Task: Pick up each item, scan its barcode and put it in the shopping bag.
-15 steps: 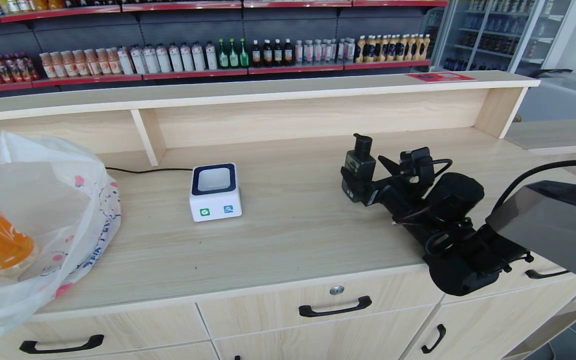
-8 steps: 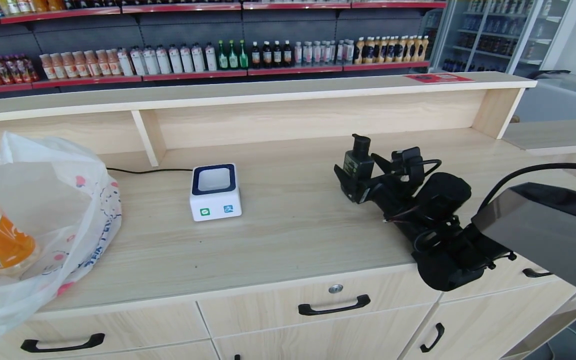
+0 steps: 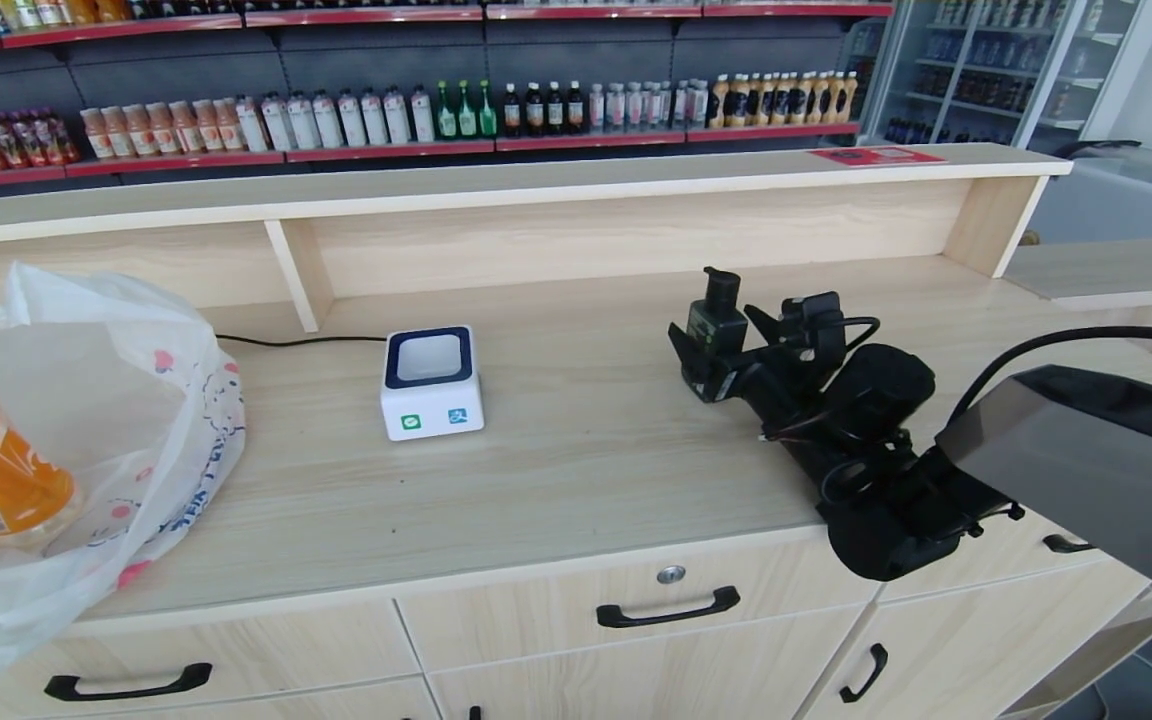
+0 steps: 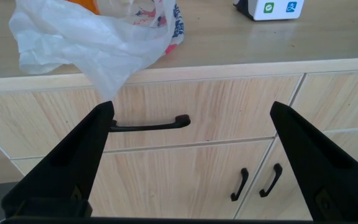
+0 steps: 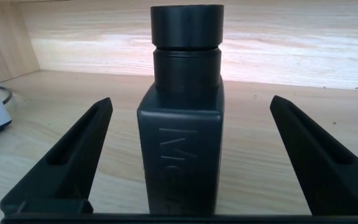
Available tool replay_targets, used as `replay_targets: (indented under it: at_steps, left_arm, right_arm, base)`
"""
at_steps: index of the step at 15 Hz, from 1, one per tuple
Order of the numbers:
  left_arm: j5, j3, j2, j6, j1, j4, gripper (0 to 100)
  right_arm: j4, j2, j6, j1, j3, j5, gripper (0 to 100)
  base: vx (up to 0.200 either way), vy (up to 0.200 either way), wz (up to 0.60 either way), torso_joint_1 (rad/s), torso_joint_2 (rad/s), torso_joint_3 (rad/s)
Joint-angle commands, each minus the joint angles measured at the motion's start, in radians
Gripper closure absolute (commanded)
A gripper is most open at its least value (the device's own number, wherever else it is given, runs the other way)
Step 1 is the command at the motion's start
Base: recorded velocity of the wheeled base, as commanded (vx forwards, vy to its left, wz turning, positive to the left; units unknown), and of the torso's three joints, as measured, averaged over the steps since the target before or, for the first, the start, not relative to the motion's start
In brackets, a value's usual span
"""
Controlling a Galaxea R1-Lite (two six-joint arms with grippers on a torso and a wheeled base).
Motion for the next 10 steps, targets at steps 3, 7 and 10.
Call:
replay_targets:
  at_steps: [3,7,10]
  left_arm:
    - [0.0,0.0,0.0,-0.001,0.0,0.001,0]
    - [0.0,0.0,0.0,-0.003,0.0,0.001,0]
    - [0.0,0.0,0.0,-0.003,0.0,0.001,0]
  right_arm:
    - [-0.001,-0.025,0.016,0.002,0.011,0.002,0]
    - [0.065,-0.13,0.064,0.008,0.077,0.008,0]
    - [0.189,-0.176,0.082,0.008,0.097,0.013,0]
  base:
    - [0.0,0.0,0.0,0.0,0.0,0.0]
    - [0.0,0.0,0.0,0.0,0.0,0.0]
    - [0.0,0.0,0.0,0.0,0.0,0.0]
